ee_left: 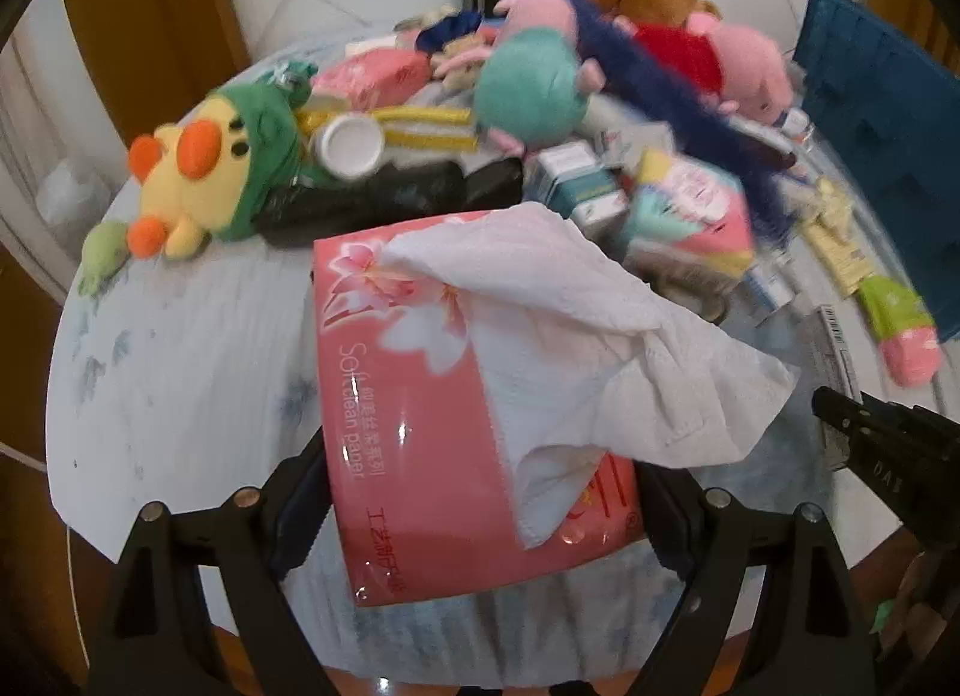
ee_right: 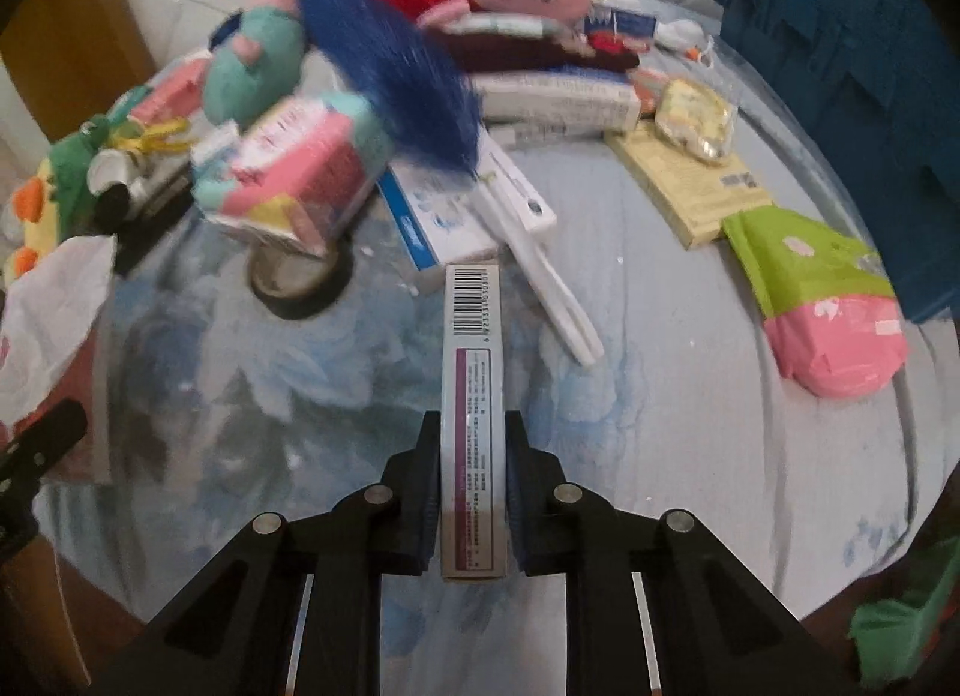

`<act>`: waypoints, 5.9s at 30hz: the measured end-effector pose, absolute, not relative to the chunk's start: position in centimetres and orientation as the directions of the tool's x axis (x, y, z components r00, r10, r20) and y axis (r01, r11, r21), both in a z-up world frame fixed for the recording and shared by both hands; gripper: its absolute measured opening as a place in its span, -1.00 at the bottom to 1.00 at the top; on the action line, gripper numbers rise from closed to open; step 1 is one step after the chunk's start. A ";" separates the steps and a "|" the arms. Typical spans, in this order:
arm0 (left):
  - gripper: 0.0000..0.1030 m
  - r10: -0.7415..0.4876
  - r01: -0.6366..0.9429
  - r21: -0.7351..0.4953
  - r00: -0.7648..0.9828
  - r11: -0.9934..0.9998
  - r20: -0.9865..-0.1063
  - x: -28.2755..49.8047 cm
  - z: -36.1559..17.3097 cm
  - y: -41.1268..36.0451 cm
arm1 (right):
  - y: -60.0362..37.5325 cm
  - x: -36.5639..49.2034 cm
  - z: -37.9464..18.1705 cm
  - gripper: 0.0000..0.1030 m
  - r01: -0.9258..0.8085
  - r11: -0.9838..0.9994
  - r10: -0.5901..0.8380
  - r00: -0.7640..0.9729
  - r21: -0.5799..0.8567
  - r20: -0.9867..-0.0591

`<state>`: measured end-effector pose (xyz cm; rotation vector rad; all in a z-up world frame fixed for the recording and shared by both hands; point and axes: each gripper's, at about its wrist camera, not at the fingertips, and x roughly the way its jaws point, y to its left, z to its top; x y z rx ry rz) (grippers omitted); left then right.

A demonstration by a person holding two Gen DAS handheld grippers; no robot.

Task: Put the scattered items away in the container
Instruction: 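Grasp the pink tissue pack with the left gripper while the right gripper grasps the white medicine box, then lift the tissue pack and medicine box with both grippers toward the blue crate, then open both grippers over the blue crate to drop the tissue pack and box, then withdraw both grippers from the crate back over the table, then lower both grippers onto the yellow duck plush in a green frog hat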

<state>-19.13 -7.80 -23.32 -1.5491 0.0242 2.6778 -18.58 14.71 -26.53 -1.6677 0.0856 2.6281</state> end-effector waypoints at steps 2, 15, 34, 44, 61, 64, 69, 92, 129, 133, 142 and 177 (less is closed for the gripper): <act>0.71 0.045 -0.058 -0.017 -0.513 -0.998 -0.857 -19.1 -22.3 -7.4 | 14.5 -18.4 -25.0 -0.64 -0.042 -0.999 -0.012 -0.456 0.035 -0.890; 0.71 0.068 -0.065 -0.035 -0.621 -0.997 -0.781 -18.0 -15.0 -3.3 | 15.9 -18.3 -15.4 -0.64 0.039 -0.997 -0.075 -0.595 0.064 -0.800; 0.71 0.104 -0.092 -0.057 -0.677 -0.994 -0.728 -22.2 -11.9 0.4 | 19.0 -21.4 -10.6 -0.64 0.081 -0.995 -0.093 -0.671 0.052 -0.736; 0.71 0.169 -0.189 -0.042 -0.729 -0.981 -0.663 -26.7 -6.6 8.2 | 25.8 -23.9 -4.4 -0.64 -0.001 -0.998 -0.038 -0.761 0.059 -0.648; 0.71 0.365 -0.379 -0.078 -0.786 -0.922 -0.498 -29.8 8.1 37.9 | 54.1 -24.5 9.8 -0.64 -0.156 -0.987 0.122 -0.895 0.044 -0.430; 0.71 0.396 -0.428 -0.060 -0.762 -0.902 -0.512 -29.5 8.7 42.8 | 58.7 -24.2 9.3 -0.64 -0.208 -0.977 0.162 -0.881 0.055 -0.444; 0.71 0.410 -0.473 -0.035 -0.723 -0.881 -0.555 -28.9 7.4 48.2 | 64.0 -23.8 7.1 -0.64 -0.268 -0.961 0.202 -0.850 0.068 -0.487; 1.00 0.321 -0.417 0.018 -0.727 -0.909 -0.607 -29.3 4.4 49.6 | 68.0 -22.1 4.0 0.99 -0.376 -0.926 0.303 -0.802 0.040 -0.514; 1.00 0.014 -0.010 -0.010 -0.708 -1.000 -0.706 -23.8 -5.8 7.7 | 31.9 -22.8 -0.9 0.99 -0.013 -0.999 -0.012 -0.844 0.043 -0.537; 1.00 -0.029 0.030 0.012 -0.678 -0.999 -0.735 -22.8 -8.0 2.5 | 27.1 -22.7 -3.6 0.99 0.013 -0.997 -0.054 -0.822 0.076 -0.567; 1.00 -0.083 0.113 0.017 -0.612 -0.993 -0.787 -20.5 -12.0 -5.4 | 19.3 -22.6 -9.4 0.99 0.070 -0.994 -0.108 -0.731 0.084 -0.674; 1.00 -0.267 0.366 0.084 -0.487 -0.927 -0.832 -17.6 -17.8 -24.1 | 4.8 -25.6 -16.6 1.00 0.280 -0.953 -0.254 -0.531 0.115 -0.809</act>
